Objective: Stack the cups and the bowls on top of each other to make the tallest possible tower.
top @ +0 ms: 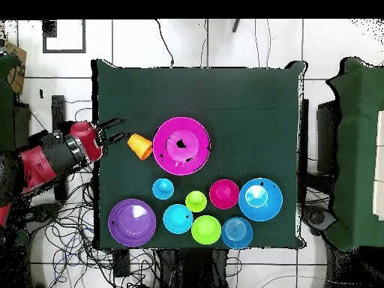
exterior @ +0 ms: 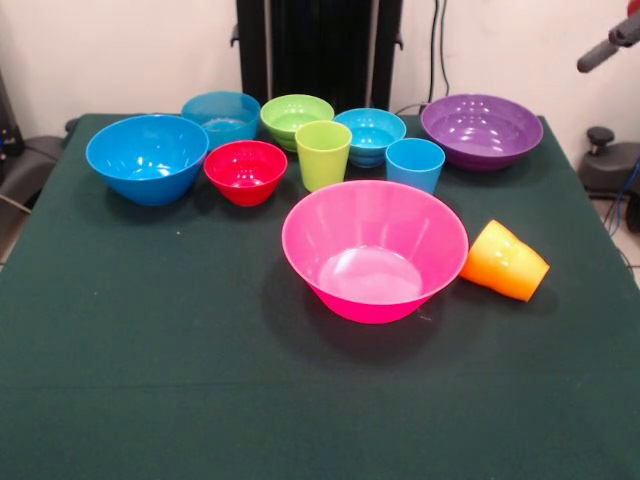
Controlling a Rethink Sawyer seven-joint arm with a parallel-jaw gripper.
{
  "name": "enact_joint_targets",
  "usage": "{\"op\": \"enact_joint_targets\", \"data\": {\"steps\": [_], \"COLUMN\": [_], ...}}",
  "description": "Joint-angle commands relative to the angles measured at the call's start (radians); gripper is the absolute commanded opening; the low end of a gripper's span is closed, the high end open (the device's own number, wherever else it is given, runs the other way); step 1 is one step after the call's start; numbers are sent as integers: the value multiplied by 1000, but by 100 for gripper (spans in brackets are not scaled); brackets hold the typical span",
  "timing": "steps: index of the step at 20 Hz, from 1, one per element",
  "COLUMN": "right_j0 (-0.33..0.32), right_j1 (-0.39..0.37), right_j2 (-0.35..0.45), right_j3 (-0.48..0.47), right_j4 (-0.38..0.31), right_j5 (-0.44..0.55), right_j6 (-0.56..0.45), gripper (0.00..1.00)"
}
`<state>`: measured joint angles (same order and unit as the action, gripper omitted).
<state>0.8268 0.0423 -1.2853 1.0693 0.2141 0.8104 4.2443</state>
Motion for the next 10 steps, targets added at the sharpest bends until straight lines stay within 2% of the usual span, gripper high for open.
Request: {"op": "enact_joint_targets", "data": {"steps": [1, 4, 10], "right_j0": [-34, -41, -52], "right_j1": [-87, -139, -212], "right_j2": [302, 354, 403], "right_j3": [23, 56, 92], "right_j4": [52, 43, -2], "right_j5": [109, 108, 97], "right_j6": [-214, -241, -269], "gripper": [100, 100, 100]}}
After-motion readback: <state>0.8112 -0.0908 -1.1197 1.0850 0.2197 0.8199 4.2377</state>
